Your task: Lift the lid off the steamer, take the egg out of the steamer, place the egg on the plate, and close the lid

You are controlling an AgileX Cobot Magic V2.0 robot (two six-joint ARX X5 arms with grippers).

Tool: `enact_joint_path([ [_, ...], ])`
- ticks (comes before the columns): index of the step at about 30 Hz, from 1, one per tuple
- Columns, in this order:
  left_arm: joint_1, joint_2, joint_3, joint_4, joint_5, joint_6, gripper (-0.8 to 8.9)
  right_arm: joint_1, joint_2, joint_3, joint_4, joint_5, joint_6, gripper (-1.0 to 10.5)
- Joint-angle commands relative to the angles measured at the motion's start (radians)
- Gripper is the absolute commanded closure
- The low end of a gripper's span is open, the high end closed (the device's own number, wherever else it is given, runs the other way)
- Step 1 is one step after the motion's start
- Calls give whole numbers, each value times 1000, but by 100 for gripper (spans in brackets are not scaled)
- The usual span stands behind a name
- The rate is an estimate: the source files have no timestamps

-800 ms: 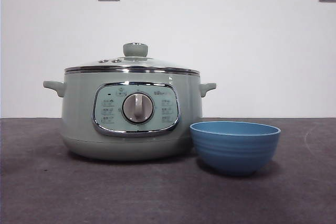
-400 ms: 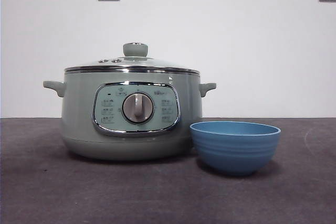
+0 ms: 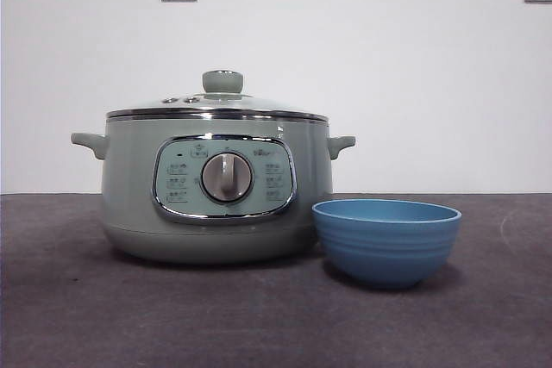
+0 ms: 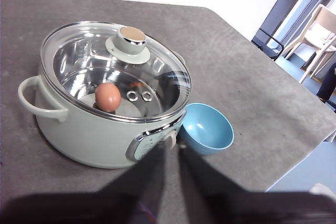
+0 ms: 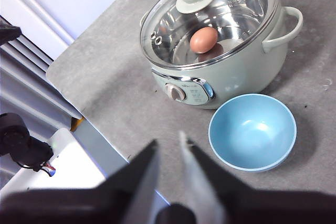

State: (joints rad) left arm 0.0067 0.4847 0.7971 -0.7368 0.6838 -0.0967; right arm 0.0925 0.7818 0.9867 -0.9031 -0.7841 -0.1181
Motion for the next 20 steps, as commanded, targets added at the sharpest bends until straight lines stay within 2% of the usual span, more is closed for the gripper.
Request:
enact_joint_path([
  [1, 2, -2, 4, 10, 2, 10, 272, 2, -2, 2, 3, 2, -2, 365],
  [2, 2, -2, 5, 13, 2, 10, 241, 2, -2, 2, 3, 2, -2, 311],
  [10, 2, 39, 26, 83, 2, 11, 243, 2, -1, 2, 4, 2, -2, 313],
  [20, -42, 269, 177, 176, -3, 34, 243, 2, -1, 2, 4, 5, -2, 313],
])
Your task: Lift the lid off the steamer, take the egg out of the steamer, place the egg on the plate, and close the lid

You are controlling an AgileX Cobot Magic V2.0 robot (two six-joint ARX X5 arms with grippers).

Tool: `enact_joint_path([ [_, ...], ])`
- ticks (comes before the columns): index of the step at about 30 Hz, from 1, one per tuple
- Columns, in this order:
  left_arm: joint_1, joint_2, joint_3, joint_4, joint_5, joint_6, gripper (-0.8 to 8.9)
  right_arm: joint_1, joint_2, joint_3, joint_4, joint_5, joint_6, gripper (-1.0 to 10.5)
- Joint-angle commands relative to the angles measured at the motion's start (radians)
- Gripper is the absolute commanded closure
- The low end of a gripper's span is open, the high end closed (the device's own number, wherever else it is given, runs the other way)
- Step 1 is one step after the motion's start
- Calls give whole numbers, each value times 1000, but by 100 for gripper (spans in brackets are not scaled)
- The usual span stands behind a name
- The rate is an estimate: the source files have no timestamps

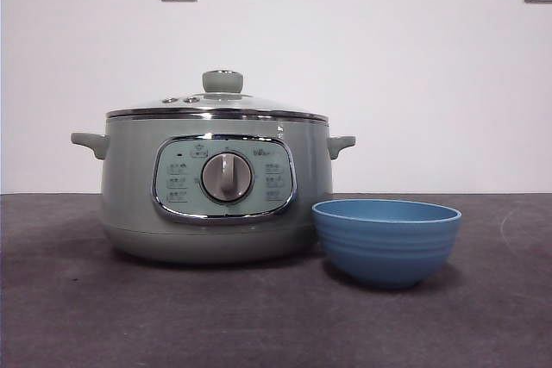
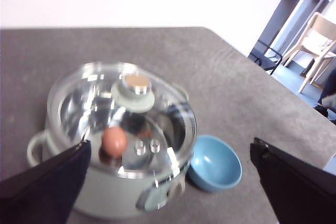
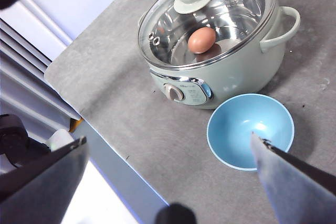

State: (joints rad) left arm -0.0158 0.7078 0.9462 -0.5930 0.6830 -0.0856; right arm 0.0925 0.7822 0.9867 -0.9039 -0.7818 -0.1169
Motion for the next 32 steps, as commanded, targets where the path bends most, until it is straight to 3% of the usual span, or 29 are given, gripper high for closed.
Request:
enact_joint_path([
  [1, -33, 77, 47, 48, -3, 27, 243, 2, -1, 2, 5, 3, -3, 313],
  [14, -273, 476, 255, 191, -255, 117, 244, 2, 18, 2, 5, 3, -3, 313],
  [22, -359, 659, 279, 373, -377, 143, 244, 2, 18, 2, 4, 3, -3, 313],
  [32, -396, 828, 279, 478, -397, 143, 243, 2, 18, 2, 4, 3, -3, 313],
])
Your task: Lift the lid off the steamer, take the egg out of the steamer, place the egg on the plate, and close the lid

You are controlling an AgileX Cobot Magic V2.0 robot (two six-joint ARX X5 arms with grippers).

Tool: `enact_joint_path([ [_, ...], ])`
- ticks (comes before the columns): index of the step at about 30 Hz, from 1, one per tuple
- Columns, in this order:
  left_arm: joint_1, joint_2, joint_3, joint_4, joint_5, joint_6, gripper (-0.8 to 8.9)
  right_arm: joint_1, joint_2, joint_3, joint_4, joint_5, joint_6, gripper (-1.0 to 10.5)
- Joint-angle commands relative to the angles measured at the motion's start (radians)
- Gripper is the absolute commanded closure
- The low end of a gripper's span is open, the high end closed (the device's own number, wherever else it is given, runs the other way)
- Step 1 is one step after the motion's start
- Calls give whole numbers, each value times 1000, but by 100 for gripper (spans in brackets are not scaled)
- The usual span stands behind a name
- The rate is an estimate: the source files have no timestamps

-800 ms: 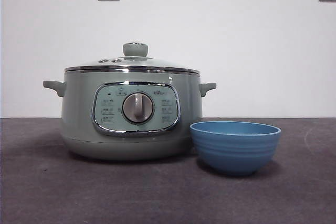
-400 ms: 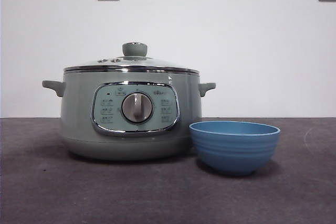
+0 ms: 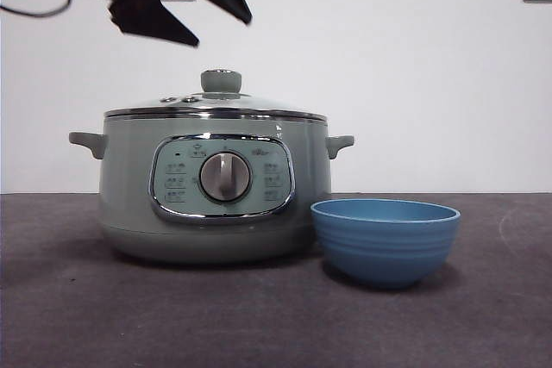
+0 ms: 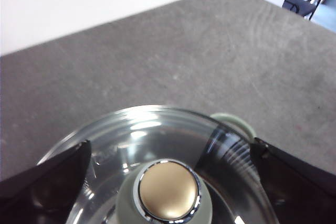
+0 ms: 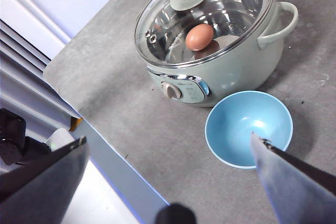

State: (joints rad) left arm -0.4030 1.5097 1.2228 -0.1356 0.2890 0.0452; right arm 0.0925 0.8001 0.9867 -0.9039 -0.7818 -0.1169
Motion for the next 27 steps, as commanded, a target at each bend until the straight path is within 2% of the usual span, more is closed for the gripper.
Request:
enact_joint_path([
  [1, -11, 38, 2, 24, -5, 13, 243, 2, 0, 2, 4, 3, -3, 313],
  [15, -34, 114, 2, 20, -65, 12, 248, 2, 0, 2, 5, 6, -3, 317],
  [23, -36, 116, 2, -43, -76, 11, 259, 2, 0, 2, 4, 5, -3, 317],
  [25, -36, 116, 2, -53, -75, 11, 420, 2, 0, 2, 4, 5, -3, 317],
  [27, -39, 116, 2, -61, -75, 10, 533, 2, 0, 2, 4, 5, -3, 317],
])
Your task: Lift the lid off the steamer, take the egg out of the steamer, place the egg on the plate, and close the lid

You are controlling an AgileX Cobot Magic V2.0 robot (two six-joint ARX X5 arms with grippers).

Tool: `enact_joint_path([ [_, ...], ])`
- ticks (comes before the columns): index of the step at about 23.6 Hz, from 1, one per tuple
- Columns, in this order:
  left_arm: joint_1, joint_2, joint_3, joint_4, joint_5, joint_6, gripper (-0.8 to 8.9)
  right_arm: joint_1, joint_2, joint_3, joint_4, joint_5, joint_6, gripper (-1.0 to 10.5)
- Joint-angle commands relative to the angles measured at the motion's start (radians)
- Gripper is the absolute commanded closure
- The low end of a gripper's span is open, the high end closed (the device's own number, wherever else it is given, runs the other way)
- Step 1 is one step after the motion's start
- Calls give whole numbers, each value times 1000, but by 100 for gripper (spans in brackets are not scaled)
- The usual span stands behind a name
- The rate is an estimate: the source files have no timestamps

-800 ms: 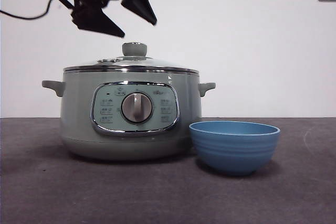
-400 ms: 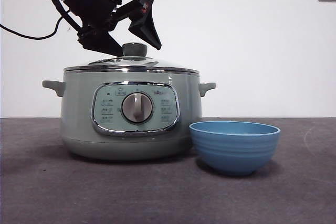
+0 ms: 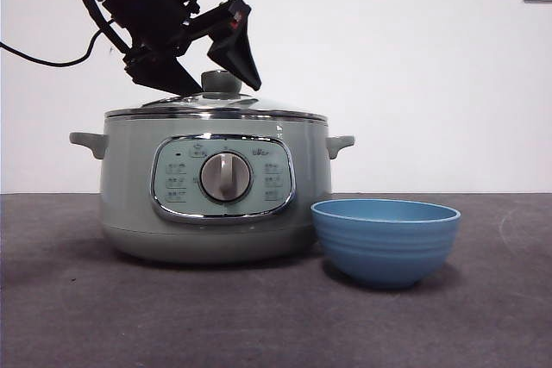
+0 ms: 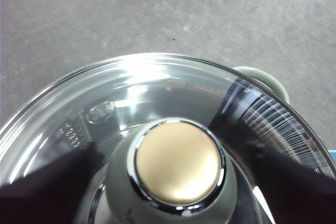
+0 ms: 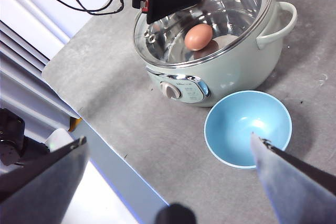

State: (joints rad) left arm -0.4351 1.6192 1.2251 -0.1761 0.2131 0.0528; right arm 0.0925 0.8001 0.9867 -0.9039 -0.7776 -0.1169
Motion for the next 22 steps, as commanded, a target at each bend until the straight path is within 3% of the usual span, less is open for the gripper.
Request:
enact_joint_path([
  [1, -6, 6, 0, -22, 0, 0, 566, 2, 0, 2, 4, 1, -3, 317],
  [4, -7, 6, 0, -24, 1, 0, 697, 2, 0, 2, 4, 1, -3, 317],
  [6, -8, 6, 0, -24, 0, 0, 703, 2, 0, 2, 4, 1, -3, 317],
  [9, -8, 6, 0, -27, 1, -5, 827, 2, 0, 2, 4, 1, -3, 317],
  [22, -8, -18, 71, -21, 3, -8, 822, 2, 0, 2, 4, 2, -3, 317],
])
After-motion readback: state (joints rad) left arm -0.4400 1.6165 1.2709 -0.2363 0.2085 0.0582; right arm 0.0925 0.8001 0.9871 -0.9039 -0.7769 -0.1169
